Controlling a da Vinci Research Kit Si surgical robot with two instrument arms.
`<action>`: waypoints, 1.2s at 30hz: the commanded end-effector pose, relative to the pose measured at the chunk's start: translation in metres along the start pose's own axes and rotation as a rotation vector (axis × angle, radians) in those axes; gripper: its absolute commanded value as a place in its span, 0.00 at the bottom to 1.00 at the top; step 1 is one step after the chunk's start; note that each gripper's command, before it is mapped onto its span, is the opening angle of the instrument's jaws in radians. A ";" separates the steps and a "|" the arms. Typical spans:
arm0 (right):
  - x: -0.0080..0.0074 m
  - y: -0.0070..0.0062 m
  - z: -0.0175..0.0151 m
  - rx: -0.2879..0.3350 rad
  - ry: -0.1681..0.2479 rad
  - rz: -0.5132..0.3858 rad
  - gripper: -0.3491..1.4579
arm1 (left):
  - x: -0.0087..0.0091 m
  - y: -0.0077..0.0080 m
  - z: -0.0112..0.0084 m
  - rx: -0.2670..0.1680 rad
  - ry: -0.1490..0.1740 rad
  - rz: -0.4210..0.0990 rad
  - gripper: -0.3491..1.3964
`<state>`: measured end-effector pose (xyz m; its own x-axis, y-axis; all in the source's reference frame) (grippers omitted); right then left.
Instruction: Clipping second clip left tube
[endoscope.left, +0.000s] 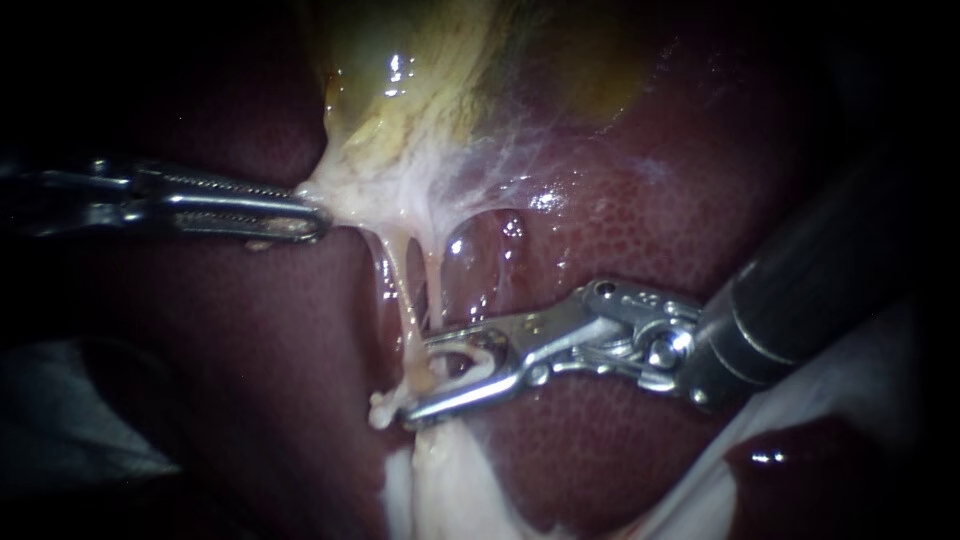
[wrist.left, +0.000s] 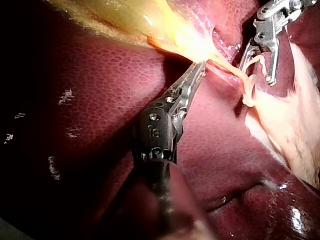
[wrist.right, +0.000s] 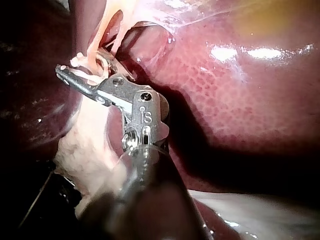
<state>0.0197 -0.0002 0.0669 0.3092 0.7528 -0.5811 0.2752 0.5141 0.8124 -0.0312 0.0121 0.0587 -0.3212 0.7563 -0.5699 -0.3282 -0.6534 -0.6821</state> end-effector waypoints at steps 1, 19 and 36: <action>0.0000 -0.0001 0.0001 0.007 0.004 -0.002 0.46 | 0.0000 0.0000 0.0000 0.001 0.000 0.000 0.00; -0.0009 0.0012 -0.0001 0.072 0.035 -0.238 0.45 | 0.0001 0.0001 0.0006 0.004 0.001 -0.001 0.00; -0.0010 0.0010 -0.0002 0.135 0.049 -0.273 0.43 | 0.0001 0.0000 0.0007 0.004 0.001 -0.001 0.00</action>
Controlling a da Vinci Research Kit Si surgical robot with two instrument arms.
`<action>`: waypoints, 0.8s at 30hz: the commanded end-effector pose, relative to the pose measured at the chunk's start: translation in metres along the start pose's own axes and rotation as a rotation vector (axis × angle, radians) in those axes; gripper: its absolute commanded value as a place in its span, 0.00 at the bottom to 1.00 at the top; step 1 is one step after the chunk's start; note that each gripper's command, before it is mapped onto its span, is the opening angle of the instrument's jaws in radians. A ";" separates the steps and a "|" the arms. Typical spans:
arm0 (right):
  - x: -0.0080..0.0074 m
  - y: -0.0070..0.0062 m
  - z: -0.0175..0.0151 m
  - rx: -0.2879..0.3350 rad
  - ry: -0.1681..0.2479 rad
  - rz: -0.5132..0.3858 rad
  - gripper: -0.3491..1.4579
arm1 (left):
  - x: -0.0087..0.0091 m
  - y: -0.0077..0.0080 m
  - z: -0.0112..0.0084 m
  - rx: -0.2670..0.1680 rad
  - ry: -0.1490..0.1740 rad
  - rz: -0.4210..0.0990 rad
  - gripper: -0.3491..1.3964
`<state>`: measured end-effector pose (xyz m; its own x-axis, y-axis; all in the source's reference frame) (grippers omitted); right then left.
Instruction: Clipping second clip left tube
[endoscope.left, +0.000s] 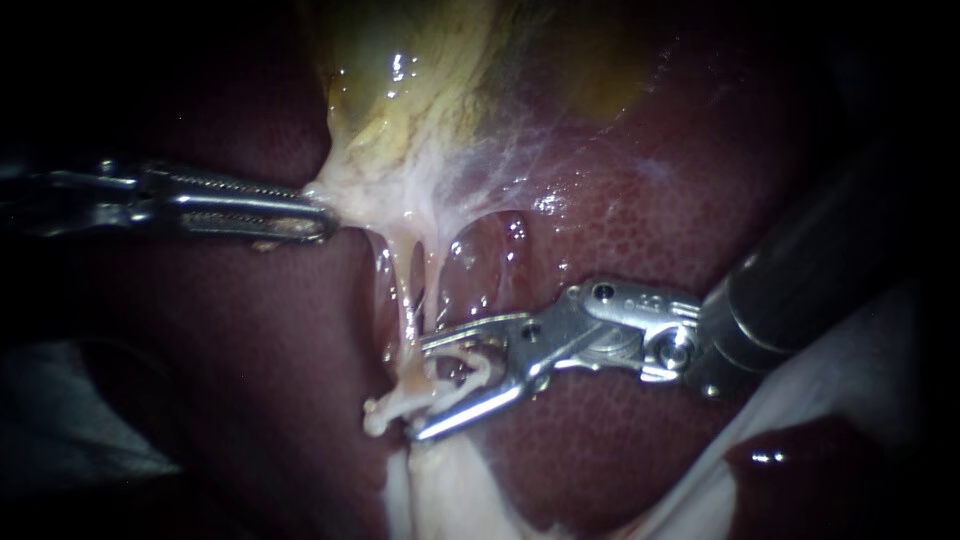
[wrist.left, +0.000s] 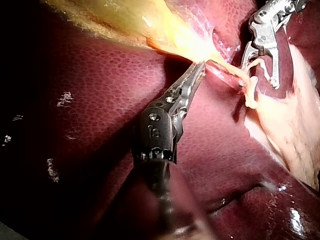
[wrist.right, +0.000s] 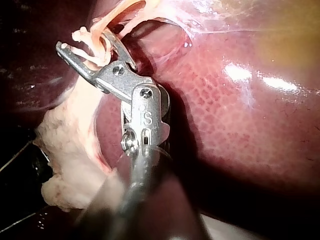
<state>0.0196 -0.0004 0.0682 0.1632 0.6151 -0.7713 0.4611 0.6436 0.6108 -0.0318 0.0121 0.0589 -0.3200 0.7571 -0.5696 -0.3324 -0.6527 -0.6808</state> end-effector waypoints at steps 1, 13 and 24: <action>0.0000 0.0000 -0.0001 0.003 -0.001 0.000 0.43 | 0.0000 0.0000 0.0001 0.000 0.000 0.000 0.00; 0.0008 0.0009 0.0004 -0.028 0.080 0.075 0.45 | 0.0001 0.0000 0.0002 0.001 0.000 0.000 0.00; 0.0016 0.0008 0.0002 -0.023 0.111 0.107 0.44 | 0.0000 0.0000 0.0000 -0.001 0.000 0.000 0.00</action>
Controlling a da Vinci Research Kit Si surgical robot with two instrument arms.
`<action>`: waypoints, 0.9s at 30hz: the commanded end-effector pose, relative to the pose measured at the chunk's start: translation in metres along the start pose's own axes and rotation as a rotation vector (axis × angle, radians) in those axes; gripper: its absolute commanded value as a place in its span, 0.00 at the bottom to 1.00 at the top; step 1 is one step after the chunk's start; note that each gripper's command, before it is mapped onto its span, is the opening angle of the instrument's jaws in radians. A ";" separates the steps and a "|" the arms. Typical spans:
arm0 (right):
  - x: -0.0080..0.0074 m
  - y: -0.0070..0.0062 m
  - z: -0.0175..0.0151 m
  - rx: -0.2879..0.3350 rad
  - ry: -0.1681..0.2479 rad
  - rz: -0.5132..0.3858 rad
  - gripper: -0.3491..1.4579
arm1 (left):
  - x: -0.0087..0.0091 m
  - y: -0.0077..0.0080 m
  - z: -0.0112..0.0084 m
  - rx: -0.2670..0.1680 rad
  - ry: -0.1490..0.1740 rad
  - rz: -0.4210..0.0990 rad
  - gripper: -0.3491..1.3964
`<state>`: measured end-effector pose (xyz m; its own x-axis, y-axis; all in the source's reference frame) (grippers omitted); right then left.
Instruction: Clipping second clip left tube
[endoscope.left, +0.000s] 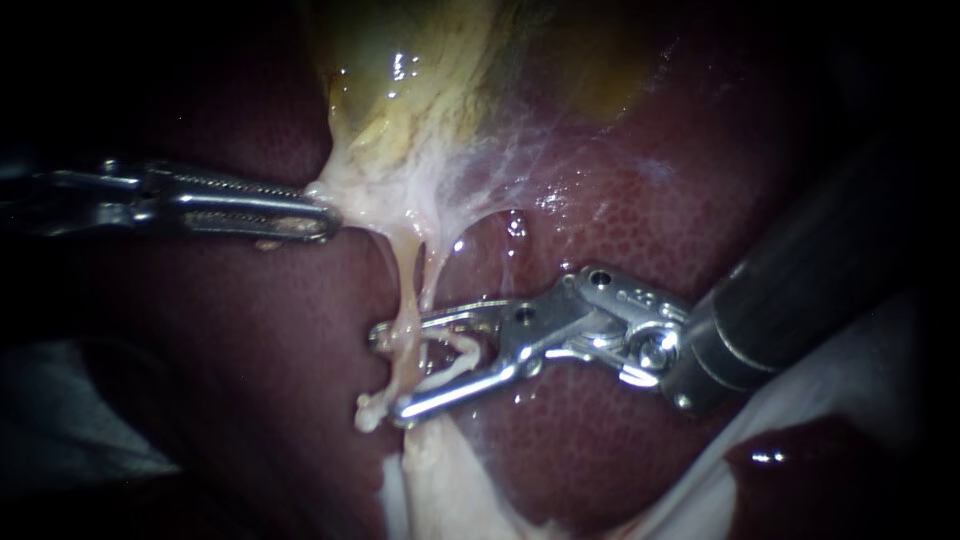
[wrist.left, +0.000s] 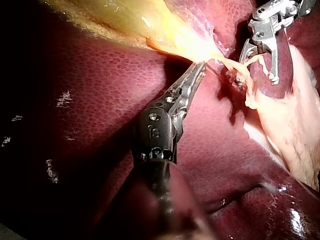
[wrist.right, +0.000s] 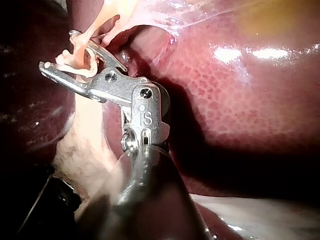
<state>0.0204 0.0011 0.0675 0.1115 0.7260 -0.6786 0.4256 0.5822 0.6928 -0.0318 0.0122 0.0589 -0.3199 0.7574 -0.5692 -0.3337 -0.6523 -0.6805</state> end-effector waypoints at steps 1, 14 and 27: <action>0.0000 -0.0001 0.0001 0.001 -0.001 0.019 0.44 | 0.0000 0.0000 0.0000 -0.002 0.000 0.001 0.00; -0.0009 -0.0001 0.0015 -0.018 -0.008 0.102 0.43 | 0.0000 0.0000 0.0000 -0.002 0.000 0.001 0.00; -0.0032 0.0003 0.0031 -0.051 -0.076 0.109 0.42 | 0.0000 0.0000 0.0000 -0.002 0.000 0.001 0.00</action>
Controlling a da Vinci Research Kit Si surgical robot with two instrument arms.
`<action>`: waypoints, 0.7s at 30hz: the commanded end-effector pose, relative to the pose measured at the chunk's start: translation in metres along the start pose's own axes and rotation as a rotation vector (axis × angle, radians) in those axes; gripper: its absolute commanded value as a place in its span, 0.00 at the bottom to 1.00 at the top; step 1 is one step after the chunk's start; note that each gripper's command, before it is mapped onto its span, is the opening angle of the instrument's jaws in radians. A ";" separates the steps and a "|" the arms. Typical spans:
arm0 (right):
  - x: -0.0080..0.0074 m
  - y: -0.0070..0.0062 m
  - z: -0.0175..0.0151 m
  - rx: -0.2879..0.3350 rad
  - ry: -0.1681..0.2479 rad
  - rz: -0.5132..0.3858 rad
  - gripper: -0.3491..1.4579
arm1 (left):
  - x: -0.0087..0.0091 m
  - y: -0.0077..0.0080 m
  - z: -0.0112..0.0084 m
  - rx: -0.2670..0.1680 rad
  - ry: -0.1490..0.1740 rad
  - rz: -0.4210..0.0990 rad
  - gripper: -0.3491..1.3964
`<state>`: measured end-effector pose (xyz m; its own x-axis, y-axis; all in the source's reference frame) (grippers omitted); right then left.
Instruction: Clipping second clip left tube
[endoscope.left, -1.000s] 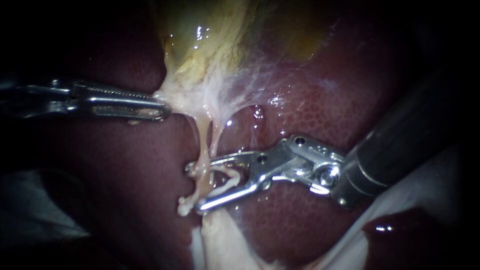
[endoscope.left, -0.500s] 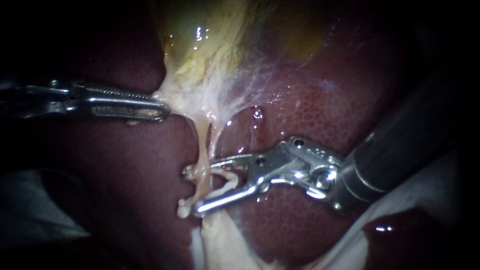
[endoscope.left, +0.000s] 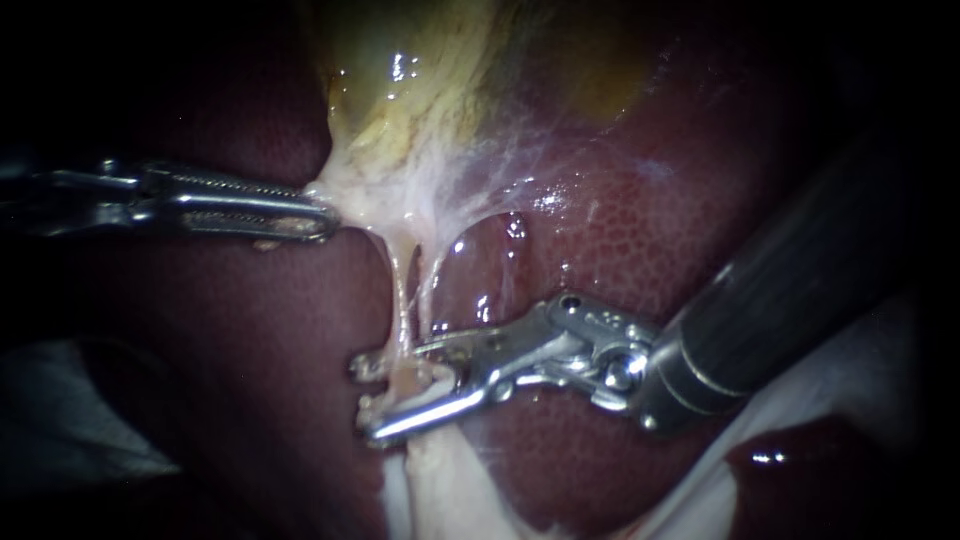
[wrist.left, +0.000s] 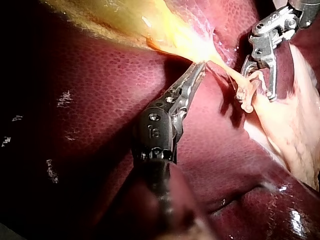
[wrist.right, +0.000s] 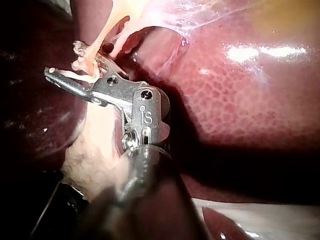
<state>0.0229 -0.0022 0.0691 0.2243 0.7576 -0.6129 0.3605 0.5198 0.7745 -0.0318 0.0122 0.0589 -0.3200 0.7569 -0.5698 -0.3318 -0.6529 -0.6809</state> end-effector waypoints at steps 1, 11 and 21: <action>0.0000 0.0000 0.0000 0.000 0.001 -0.001 0.42 | 0.0000 0.0000 0.0000 0.000 0.000 0.000 0.00; 0.0001 -0.0002 0.0002 -0.002 0.002 0.005 0.42 | -0.0001 0.0000 0.0001 0.000 0.000 0.000 0.00; 0.0001 -0.0007 0.0006 0.015 0.014 0.039 0.37 | -0.0001 0.0000 0.0001 0.000 0.000 0.000 0.00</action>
<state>0.0233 -0.0027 0.0683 0.2262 0.7836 -0.5786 0.3659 0.4821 0.7960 -0.0318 0.0122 0.0590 -0.3201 0.7567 -0.5701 -0.3315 -0.6531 -0.6808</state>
